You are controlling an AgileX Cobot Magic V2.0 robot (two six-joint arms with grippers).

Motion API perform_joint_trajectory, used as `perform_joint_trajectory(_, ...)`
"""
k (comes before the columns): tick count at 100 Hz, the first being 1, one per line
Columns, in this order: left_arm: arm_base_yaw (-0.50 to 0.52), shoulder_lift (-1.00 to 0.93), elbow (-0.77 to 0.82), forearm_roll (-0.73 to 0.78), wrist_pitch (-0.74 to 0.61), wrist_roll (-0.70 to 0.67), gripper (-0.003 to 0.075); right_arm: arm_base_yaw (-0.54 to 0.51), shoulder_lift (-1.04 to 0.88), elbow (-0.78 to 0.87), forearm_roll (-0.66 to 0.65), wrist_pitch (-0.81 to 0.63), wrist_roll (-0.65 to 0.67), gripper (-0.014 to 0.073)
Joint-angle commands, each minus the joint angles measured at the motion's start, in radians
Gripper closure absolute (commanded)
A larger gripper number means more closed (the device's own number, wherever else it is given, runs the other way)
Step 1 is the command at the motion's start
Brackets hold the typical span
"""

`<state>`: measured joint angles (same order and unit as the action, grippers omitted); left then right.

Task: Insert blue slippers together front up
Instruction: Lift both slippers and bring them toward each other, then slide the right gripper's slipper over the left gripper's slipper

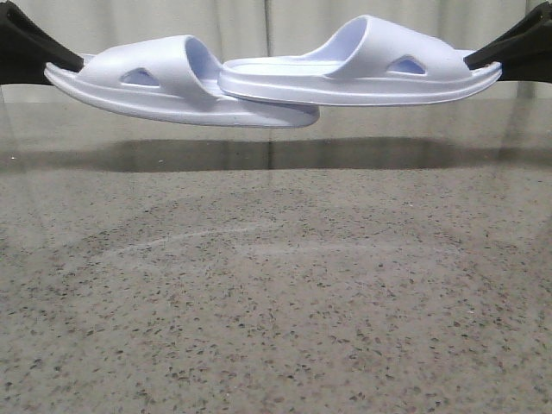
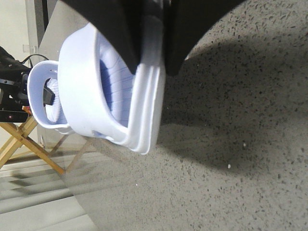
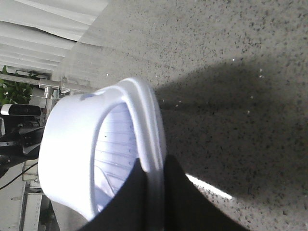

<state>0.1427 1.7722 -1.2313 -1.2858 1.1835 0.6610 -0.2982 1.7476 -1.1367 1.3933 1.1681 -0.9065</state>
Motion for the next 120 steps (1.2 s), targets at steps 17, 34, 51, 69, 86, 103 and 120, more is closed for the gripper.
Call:
perform_joint_trajectory(17,-0.01,-0.038,-0.031,-0.091,0.085,-0.011,0.0704,0.008,-0.036,-0.031,0.051,0.048,-0.017,0.07)
perform_joint_trajectory(34,-0.048,-0.038,-0.031,-0.103,0.085,-0.011,0.0704,0.043,-0.036,-0.031,0.051,0.025,-0.017,0.07)
perform_joint_trajectory(51,-0.086,-0.038,-0.031,-0.117,0.085,-0.011,0.0704,0.084,-0.033,-0.031,0.051,0.001,-0.017,0.07)
perform_joint_trajectory(69,-0.106,-0.038,-0.031,-0.124,0.085,-0.011,0.0704,0.13,-0.014,-0.033,0.059,0.005,-0.017,0.07)
perform_joint_trajectory(86,-0.13,-0.038,-0.031,-0.136,0.085,-0.011,0.0704,0.196,0.023,-0.043,0.069,0.005,-0.017,0.07)
perform_joint_trajectory(103,-0.134,-0.038,-0.031,-0.139,0.085,-0.011,0.0704,0.257,0.053,-0.099,0.069,0.002,-0.01,0.07)
perform_joint_trajectory(120,-0.134,-0.038,-0.031,-0.139,0.085,-0.011,0.0704,0.277,0.063,-0.122,0.063,-0.001,0.002,0.07)
